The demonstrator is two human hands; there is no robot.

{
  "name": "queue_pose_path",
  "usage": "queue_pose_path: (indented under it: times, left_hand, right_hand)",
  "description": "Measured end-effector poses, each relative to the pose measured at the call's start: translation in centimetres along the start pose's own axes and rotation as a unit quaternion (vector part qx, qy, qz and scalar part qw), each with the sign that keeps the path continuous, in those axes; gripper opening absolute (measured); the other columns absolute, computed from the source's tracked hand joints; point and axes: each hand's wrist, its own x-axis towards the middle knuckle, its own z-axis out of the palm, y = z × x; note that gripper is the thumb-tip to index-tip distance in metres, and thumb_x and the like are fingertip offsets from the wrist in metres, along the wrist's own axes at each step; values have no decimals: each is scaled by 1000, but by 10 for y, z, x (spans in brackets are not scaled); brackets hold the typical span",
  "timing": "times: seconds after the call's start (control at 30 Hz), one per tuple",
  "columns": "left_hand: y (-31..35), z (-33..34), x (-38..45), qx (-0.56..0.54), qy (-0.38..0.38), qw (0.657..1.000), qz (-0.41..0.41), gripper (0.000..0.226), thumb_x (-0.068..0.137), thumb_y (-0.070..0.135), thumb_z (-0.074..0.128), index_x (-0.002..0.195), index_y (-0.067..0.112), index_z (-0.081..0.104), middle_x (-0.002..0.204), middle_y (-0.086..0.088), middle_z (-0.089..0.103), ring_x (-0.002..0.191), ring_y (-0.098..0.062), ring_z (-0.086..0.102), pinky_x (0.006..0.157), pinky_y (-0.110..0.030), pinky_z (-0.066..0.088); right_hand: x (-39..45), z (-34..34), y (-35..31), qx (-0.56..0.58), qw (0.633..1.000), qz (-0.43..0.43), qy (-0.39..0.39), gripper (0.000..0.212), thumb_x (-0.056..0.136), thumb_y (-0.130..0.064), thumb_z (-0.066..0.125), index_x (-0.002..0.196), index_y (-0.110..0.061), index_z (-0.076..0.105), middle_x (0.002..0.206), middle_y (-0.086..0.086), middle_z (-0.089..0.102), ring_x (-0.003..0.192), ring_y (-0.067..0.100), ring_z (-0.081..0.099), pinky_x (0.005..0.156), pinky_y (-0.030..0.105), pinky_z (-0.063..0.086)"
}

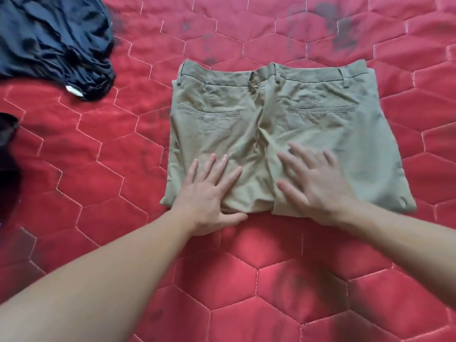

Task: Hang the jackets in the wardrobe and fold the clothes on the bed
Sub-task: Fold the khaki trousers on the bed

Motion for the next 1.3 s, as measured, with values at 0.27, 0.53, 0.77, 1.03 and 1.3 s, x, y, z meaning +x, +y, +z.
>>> queue_pose_path:
  times: [0.27,0.53,0.77,1.03,1.3]
  left_hand:
    - [22,-15,4,45,-43,993,-100,94,81,38,63,150,38,0,163,-5,1,148,-38,0,111,-68,3]
    - [0,-25,-14,-130,-5,989,-69,73,79,38,54,149,30,31,158,4,26,148,-21,14,118,-49,13]
    - [-42,-42,-3,-387,61,798,-458,82,79,48,68,145,13,37,145,-14,41,132,-30,42,104,-37,34]
    - [-53,-54,1,-605,1,669,-432,23,79,19,77,101,16,70,106,-7,72,92,-23,69,85,-37,56]
    - [4,-132,37,-741,19,618,-263,32,80,-3,60,110,6,65,94,-11,70,82,-28,66,64,-31,54]
  right_hand:
    - [-17,12,-43,-76,997,-9,-18,103,62,-47,69,151,-28,22,159,7,19,143,30,23,111,56,22]
    - [18,15,-109,-117,990,-78,-3,49,89,-23,47,137,-13,39,142,11,41,138,28,30,114,59,1]
    - [12,19,-112,-100,991,-80,-27,52,93,-19,36,143,-11,27,150,8,31,136,25,30,113,58,7]
    - [0,-6,-56,90,984,-23,150,57,83,-57,49,128,-22,57,135,7,51,124,28,47,106,48,32]
    - [3,-17,-25,258,957,99,93,34,87,-34,65,119,-22,63,116,2,61,105,22,57,92,34,42]
